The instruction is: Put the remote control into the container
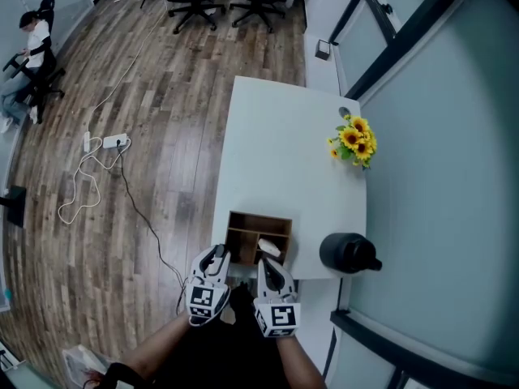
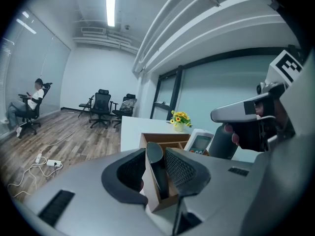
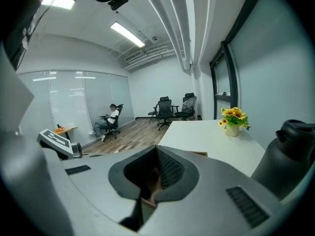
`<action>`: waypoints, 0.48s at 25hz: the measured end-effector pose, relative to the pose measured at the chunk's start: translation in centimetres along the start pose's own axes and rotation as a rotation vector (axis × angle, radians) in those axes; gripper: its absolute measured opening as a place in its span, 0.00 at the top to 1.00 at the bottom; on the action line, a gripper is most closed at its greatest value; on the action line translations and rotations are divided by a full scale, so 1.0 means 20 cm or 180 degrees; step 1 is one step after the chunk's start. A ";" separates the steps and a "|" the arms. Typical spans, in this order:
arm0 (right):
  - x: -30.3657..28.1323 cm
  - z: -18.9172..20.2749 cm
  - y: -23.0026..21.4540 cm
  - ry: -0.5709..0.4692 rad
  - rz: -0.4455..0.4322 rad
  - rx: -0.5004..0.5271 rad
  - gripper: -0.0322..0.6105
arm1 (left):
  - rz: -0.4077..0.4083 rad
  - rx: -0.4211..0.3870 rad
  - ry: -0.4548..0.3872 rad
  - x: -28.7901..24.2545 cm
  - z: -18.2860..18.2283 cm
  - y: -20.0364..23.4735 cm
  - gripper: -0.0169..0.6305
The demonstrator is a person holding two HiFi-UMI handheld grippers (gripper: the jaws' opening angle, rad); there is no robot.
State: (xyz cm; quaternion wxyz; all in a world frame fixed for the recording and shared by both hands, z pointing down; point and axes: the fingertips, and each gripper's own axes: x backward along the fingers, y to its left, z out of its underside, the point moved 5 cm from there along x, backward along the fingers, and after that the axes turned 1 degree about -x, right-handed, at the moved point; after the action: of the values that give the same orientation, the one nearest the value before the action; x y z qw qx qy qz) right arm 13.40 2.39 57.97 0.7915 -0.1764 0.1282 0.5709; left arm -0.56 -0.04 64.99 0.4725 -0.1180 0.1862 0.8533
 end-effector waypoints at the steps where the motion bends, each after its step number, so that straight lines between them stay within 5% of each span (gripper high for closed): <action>1: 0.00 0.00 0.00 0.0010 0.0003 -0.0004 0.94 | -0.0007 -0.0001 -0.0001 0.00 0.00 0.00 0.81; 12: 0.00 0.03 0.01 0.0009 0.0003 -0.0011 0.94 | -0.0046 0.0040 -0.0012 0.02 -0.01 0.03 0.81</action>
State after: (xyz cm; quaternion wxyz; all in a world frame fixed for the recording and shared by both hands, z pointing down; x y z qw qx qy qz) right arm 13.28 2.63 58.45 0.7908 -0.1785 0.1284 0.5713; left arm -1.34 -0.09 64.86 0.4797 -0.1147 0.1898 0.8489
